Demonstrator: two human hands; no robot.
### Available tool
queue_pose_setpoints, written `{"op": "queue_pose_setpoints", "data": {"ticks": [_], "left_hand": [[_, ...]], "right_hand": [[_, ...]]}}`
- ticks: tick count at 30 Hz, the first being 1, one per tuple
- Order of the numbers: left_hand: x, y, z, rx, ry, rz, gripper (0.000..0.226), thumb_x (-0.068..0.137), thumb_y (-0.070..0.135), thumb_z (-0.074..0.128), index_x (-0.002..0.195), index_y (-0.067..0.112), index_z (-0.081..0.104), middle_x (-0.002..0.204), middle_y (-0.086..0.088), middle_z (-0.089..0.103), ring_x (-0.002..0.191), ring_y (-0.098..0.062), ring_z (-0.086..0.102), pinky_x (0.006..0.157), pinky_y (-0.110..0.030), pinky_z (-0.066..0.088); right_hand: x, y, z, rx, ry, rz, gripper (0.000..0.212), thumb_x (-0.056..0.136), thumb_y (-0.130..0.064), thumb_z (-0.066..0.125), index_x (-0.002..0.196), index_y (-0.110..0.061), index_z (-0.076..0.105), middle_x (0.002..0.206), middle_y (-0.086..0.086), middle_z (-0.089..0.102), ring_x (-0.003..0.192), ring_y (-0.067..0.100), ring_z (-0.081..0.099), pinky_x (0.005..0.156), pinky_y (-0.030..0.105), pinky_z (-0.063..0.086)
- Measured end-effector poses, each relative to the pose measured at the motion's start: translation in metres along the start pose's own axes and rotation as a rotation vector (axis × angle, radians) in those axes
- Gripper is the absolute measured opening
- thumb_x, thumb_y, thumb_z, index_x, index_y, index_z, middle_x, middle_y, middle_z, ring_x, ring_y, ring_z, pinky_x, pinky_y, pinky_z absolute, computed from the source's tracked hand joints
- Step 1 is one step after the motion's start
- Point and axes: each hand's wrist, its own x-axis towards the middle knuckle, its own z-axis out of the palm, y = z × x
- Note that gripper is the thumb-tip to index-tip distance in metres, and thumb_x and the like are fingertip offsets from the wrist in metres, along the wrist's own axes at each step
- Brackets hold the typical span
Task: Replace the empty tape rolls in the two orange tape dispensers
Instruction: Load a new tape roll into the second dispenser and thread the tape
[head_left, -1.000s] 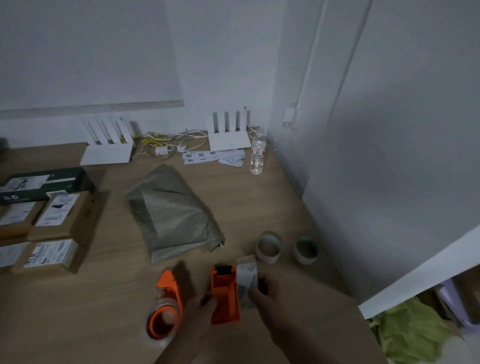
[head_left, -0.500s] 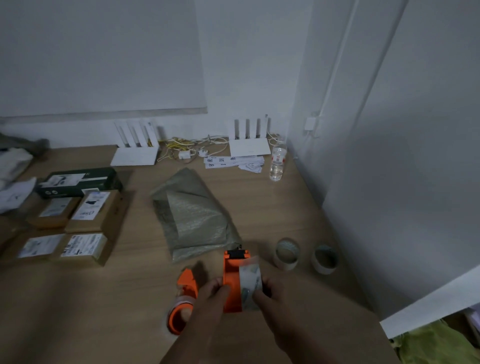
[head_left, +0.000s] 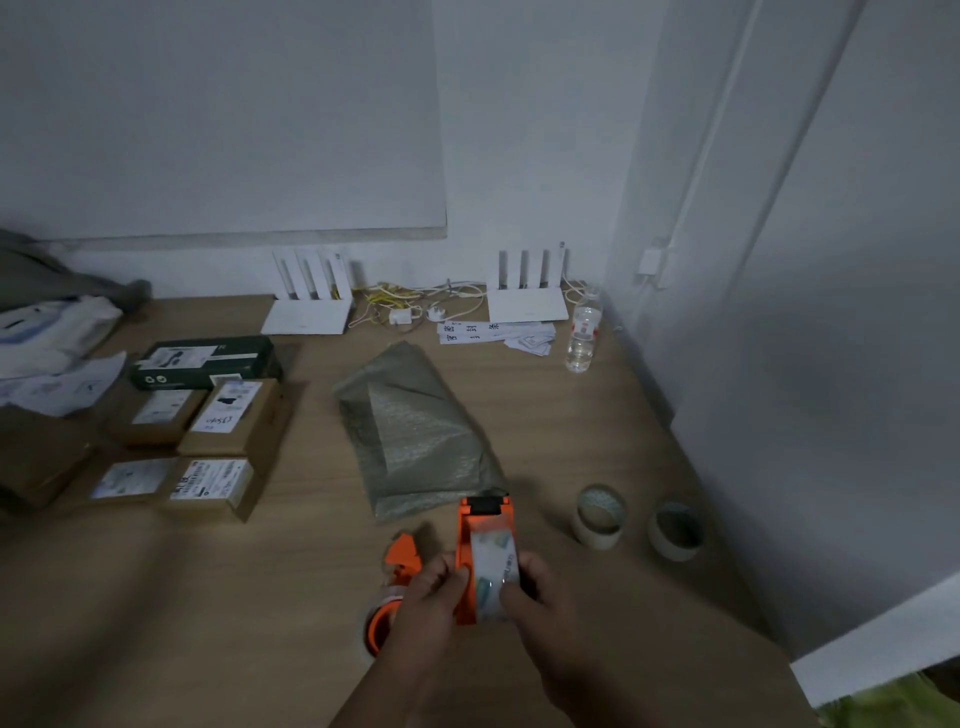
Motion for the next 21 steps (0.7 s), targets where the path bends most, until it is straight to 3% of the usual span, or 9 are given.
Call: {"op": "queue_pose_setpoints", "data": {"ticks": [6,8,10,11,13,16,18,21], "left_hand": [[0.0,0.001,-0.002,-0.045,-0.007,0.022,0.022,0.094,0.017,0.055,0.093,-0.004,0.06,0.089,-0.018,0.066,0.086,-0.025,0.055,0.082,-0.038,0.042],[-0.001,0.001,-0.001,0.022,-0.024,0.042,0.026,0.093,0.028,0.055,0.093,0.003,0.064,0.089,-0.012,0.071,0.083,-0.018,0.06,0.077,-0.024,0.047],[-0.004,0.005,0.001,0.087,-0.014,0.059,0.018,0.097,0.024,0.052,0.091,0.013,0.065,0.085,-0.001,0.069,0.074,-0.005,0.059,0.063,-0.002,0.044],[-0.003,0.003,0.001,0.111,-0.014,0.076,0.016,0.097,0.023,0.053,0.093,0.013,0.064,0.082,0.0,0.067,0.069,0.0,0.059,0.059,0.0,0.042],[-0.002,0.003,0.003,0.146,-0.025,0.093,0.024,0.093,0.022,0.059,0.109,0.004,0.06,0.087,-0.007,0.07,0.067,0.003,0.064,0.06,-0.003,0.045],[0.003,-0.002,0.003,0.132,-0.044,0.083,0.052,0.085,0.026,0.071,0.128,0.005,0.049,0.111,-0.011,0.072,0.094,-0.008,0.071,0.073,-0.014,0.053],[0.004,-0.004,0.002,0.119,-0.027,0.069,0.055,0.082,0.027,0.073,0.127,0.005,0.049,0.114,-0.013,0.071,0.099,-0.018,0.07,0.079,-0.024,0.054],[0.004,-0.006,0.003,0.096,-0.013,0.101,0.039,0.083,0.023,0.073,0.114,0.006,0.058,0.105,-0.014,0.075,0.091,-0.019,0.071,0.078,-0.032,0.053]], "right_hand": [[-0.004,-0.005,0.014,-0.086,-0.004,-0.042,0.041,0.082,0.006,0.05,0.11,-0.013,0.072,0.098,0.011,0.077,0.082,0.012,0.068,0.074,0.027,0.055],[-0.005,-0.005,0.017,-0.126,0.005,-0.061,0.047,0.084,0.012,0.046,0.11,-0.017,0.073,0.096,0.007,0.078,0.081,0.01,0.067,0.074,0.026,0.055],[-0.006,-0.005,0.018,-0.157,0.042,-0.089,0.049,0.084,0.014,0.047,0.107,-0.018,0.074,0.09,0.003,0.078,0.077,0.005,0.066,0.07,0.02,0.053],[-0.007,-0.005,0.019,-0.174,0.062,-0.105,0.047,0.084,0.014,0.049,0.106,-0.019,0.075,0.086,0.0,0.078,0.075,0.002,0.065,0.068,0.018,0.051],[-0.009,-0.008,0.021,-0.177,0.046,-0.123,0.039,0.086,0.01,0.054,0.106,-0.018,0.075,0.089,-0.002,0.078,0.08,0.004,0.068,0.073,0.019,0.053],[-0.011,-0.013,0.019,-0.196,-0.004,-0.122,0.026,0.088,-0.004,0.059,0.109,-0.013,0.074,0.099,-0.001,0.078,0.095,0.01,0.071,0.084,0.023,0.056],[-0.008,-0.018,0.016,-0.238,0.017,-0.079,0.019,0.088,-0.012,0.056,0.088,-0.013,0.075,0.084,-0.003,0.076,0.081,0.008,0.07,0.074,0.027,0.055],[0.009,-0.033,0.008,-0.331,0.169,0.022,0.031,0.088,-0.014,0.057,0.057,-0.014,0.061,0.056,-0.004,0.061,0.058,0.005,0.054,0.058,0.024,0.044]]}}
